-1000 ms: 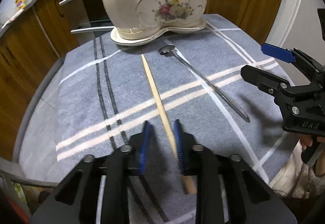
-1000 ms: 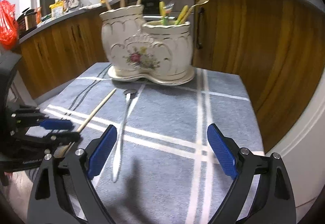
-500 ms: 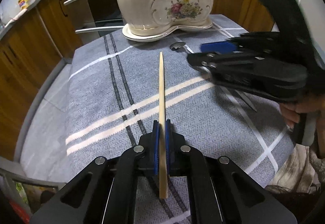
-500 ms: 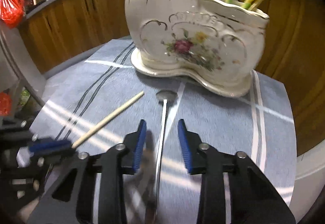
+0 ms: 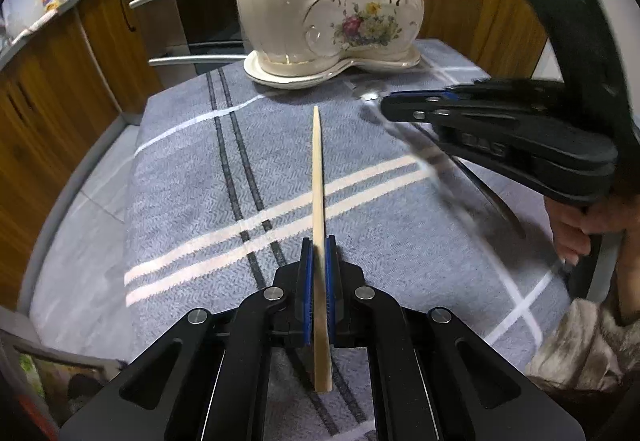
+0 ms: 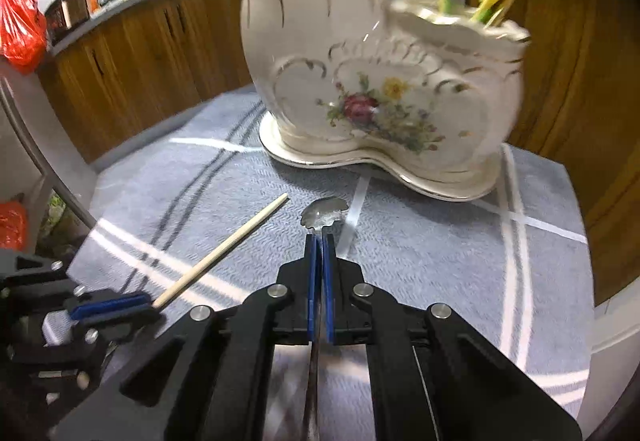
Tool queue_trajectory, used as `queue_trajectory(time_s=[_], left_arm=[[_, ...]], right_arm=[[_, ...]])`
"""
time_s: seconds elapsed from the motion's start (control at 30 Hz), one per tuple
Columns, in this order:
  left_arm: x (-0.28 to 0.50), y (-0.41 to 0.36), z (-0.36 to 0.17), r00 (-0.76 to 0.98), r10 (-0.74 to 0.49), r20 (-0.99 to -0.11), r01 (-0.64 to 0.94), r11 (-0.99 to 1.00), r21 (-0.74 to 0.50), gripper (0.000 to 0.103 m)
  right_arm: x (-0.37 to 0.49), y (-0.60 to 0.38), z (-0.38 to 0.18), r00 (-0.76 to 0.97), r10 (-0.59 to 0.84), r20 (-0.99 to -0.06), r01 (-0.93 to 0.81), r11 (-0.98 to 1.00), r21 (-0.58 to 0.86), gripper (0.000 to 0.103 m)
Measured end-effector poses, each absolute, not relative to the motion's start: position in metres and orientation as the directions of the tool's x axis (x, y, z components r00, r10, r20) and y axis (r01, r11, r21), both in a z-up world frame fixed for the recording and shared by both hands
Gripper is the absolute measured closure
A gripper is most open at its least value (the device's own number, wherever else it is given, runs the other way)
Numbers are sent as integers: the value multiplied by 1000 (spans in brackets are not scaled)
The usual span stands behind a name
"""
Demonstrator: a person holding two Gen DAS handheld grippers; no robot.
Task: Organize utensils
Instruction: 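Grasp the last wooden chopstick with the left tool while the right tool grasps the silver spoon, then lift chopstick and silver spoon, lower them into the holder's cups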
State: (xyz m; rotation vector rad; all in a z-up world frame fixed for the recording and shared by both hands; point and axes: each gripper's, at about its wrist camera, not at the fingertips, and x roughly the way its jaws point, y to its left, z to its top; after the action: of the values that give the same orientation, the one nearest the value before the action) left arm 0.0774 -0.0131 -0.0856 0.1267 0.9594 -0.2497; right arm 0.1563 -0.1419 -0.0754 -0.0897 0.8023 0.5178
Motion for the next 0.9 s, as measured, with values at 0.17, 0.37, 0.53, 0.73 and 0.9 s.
queue_trajectory(time_s=[0.17,0.37,0.53,0.73,0.9], left_arm=[[74,-9,-73,582,-200,-788,263,963,-51,97],[65,-3,-40,673,-305,-674,291,947,-138,97],[60,10,-14,748,-445,-493,342,894,-288,97],[77,25,12,801,-494,-339,369,853,-370,97],[100,33,34,854,-468,-228,369,853,-370,97]], right_arm=[[129,-169,-56,636,460,-619,-482,864,147,100],[104,-187,-33,714,504,-487,-490,856,168,100],[104,-202,-8,775,522,-356,-482,853,201,100],[121,-212,22,831,507,-228,-460,858,229,100],[152,-213,48,863,489,-123,-452,859,241,100]])
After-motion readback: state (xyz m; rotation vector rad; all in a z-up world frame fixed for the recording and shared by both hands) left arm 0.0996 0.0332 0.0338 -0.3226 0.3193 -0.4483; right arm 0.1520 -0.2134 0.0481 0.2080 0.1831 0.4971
